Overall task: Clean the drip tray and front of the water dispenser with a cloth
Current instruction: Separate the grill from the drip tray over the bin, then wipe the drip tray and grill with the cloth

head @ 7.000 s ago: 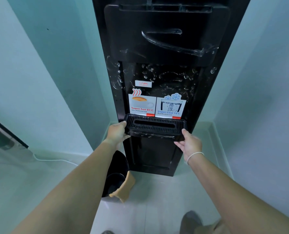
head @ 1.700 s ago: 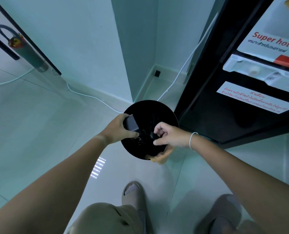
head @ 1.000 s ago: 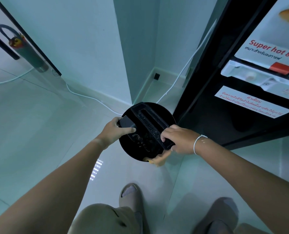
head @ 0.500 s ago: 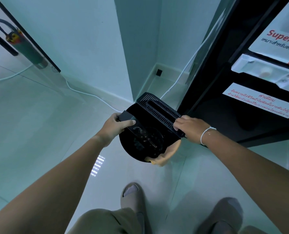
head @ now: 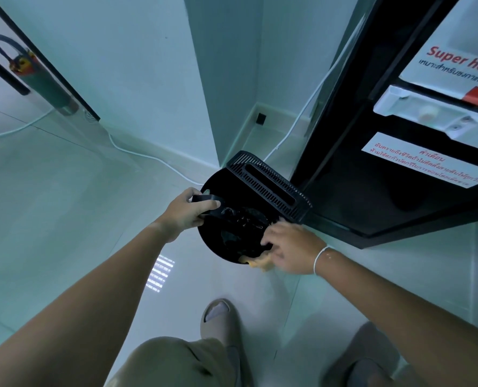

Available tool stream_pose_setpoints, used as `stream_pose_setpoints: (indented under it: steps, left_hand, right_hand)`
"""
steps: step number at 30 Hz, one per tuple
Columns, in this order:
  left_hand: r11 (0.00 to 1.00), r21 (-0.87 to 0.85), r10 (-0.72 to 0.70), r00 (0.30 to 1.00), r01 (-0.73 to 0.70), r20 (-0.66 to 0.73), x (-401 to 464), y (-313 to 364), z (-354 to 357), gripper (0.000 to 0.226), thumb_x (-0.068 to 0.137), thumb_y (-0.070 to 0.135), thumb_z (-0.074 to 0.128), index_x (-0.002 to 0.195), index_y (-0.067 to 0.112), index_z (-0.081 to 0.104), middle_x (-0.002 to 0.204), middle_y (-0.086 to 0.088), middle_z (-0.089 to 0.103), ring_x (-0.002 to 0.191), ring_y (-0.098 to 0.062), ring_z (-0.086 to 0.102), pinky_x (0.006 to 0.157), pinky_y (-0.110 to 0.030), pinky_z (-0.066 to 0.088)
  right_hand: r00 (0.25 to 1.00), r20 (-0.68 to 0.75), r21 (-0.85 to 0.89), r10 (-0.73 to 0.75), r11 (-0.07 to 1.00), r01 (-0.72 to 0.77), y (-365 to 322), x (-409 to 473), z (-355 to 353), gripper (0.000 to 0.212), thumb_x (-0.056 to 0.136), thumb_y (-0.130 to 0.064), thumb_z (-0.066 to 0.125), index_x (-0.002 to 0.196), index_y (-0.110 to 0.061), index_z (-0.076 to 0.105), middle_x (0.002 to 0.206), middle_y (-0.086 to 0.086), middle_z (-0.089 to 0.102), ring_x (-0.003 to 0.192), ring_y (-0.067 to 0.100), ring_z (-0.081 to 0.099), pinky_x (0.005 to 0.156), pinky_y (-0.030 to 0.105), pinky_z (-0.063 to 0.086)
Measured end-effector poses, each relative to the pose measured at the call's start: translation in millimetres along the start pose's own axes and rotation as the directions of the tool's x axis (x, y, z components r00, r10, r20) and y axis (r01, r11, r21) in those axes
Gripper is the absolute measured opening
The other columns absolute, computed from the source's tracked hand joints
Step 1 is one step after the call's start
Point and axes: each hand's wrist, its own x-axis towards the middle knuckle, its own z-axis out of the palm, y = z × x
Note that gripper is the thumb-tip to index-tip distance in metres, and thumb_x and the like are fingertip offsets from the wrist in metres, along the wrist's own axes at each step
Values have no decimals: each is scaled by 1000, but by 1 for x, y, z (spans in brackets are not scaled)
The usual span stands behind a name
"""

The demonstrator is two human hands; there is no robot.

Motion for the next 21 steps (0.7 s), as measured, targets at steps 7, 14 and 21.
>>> stream_pose_setpoints:
  steps: [7,14,21]
  left_hand:
    - [997,65,-52,998,51,18,-22,-3,-6,30,80,23,72,75,16,44,74,-10,56,67,-20,56,81,-33,52]
    - [996,70,-58,998,56,25,-38,1,-6,16,85,29,62,85,13,60,80,-12,62,74,-25,62,80,-37,56]
    - [1000,-8,-27,1000,27,6,-53,5,1,29,85,22,62,56,22,60,62,-1,56,66,-20,54,78,-37,55]
  right_hand:
    - [978,195,-272,77,962,-21,-18,-7,13,38,91,-19,45,128,-22,49,124,3,58,120,20,46,106,29,24]
    - [982,99,-213,159,968,-135,-30,-8,8,34,93,-21,36,117,-10,59,110,11,65,108,26,55,103,34,30]
    - [838,-193,759,510,619,-202,-42,-15,-9,16,86,-13,49,70,-15,53,58,-4,45,59,16,40,55,29,32]
